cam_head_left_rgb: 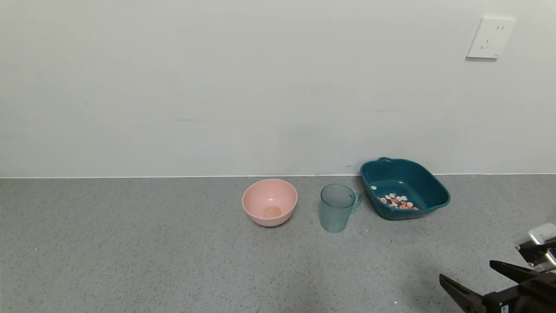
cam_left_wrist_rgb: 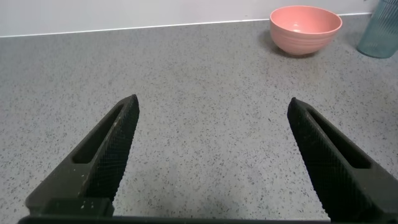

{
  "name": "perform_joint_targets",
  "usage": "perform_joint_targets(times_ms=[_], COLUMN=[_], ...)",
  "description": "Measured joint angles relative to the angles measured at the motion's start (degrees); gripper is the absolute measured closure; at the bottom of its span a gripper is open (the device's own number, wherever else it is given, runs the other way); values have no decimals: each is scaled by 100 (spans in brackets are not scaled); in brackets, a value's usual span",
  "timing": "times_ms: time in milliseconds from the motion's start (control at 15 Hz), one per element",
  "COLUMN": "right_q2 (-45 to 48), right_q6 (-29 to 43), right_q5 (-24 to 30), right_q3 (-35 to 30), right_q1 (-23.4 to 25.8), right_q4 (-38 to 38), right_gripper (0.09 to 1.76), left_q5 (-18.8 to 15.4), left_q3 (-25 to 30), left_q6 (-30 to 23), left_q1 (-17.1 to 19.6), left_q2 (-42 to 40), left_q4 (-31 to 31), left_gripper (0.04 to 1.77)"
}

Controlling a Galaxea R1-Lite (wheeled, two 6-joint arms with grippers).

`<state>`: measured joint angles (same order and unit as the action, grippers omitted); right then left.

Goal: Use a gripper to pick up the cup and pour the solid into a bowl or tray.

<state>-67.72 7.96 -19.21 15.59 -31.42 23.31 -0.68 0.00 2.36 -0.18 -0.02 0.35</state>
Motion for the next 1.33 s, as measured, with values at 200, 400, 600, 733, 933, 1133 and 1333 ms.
perform_joint_targets(times_ms=[200,400,600,733,933,1133,1333], right_q2=[535,1248,2097,2640,3434,4179,4820], right_q6=[-20,-74,-262,-400,-540,-595,-834], right_q5=[74,646,1268,1503,1709,1753,1743], right_q3=[-265,-350,-352,-346,-350,-369,-383], right_q1=[273,824,1485,1910,2310,2542,2651], right_q4=[-71,-590,-1248,-1502,-1679,-1891,-2188], right_gripper=[15,15,15,15,15,15,15], left_q5=[-2,-2,-2,0,0,0,-2], left_q3=[0,0,0,0,0,0,0], left_q6=[0,-2,-2,-2,-2,0,-2], left_q1=[0,0,0,0,0,0,0], left_q2=[0,0,0,0,0,0,0], left_q4=[0,0,0,0,0,0,-2], left_gripper=[9,9,9,9,9,9,9])
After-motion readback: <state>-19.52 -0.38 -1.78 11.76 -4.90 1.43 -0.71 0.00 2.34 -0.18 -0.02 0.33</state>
